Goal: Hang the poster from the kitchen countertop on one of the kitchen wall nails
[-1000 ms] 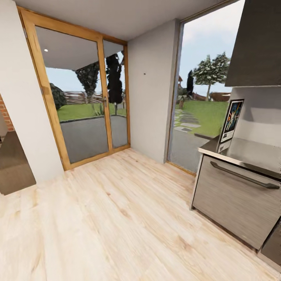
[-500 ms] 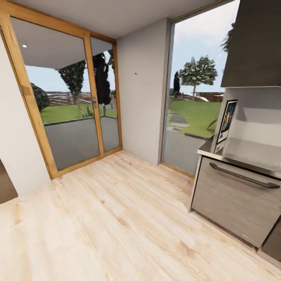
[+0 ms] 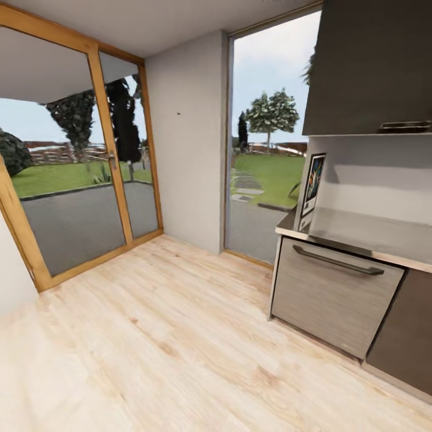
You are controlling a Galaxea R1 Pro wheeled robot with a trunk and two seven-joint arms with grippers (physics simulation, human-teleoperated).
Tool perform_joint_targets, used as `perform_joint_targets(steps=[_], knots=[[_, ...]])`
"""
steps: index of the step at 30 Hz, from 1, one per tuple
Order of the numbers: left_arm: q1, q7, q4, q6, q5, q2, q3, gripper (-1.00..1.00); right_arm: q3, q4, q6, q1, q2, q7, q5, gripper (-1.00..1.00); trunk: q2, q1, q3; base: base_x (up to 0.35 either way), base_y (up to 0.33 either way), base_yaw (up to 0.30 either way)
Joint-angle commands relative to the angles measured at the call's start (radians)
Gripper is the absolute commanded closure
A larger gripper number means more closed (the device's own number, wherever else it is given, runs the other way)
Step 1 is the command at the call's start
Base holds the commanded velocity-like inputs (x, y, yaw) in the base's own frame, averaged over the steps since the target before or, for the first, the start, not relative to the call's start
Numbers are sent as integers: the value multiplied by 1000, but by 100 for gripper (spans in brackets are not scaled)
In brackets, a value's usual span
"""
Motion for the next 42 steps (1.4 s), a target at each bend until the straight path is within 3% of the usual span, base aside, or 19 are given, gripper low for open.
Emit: perform_joint_targets(steps=[1, 10, 23, 35, 42], knots=[[0, 0, 0, -2, -1, 0, 1, -100, 0, 1, -3, -1, 0, -1, -1, -100, 0, 0, -1, 7, 19, -230], [0, 0, 18, -2, -1, 0, -1, -100, 0, 2, -3, -1, 0, -2, 1, -100, 0, 0, 0, 117, 210, -119], [0, 0, 20, -2, -1, 0, 1, -100, 1, 2, -3, -1, 0, -1, -1, -100, 0, 0, 0, 134, 322, -284], [0, 0, 20, -2, -1, 0, 1, -100, 1, 2, -3, -1, 0, -1, -1, -100, 0, 0, 0, 244, 261, -292], [0, 1, 20, -3, -1, 0, 1, -100, 1, 4, -3, -1, 0, 1, 1, -100, 0, 0, 0, 274, 75, -90]])
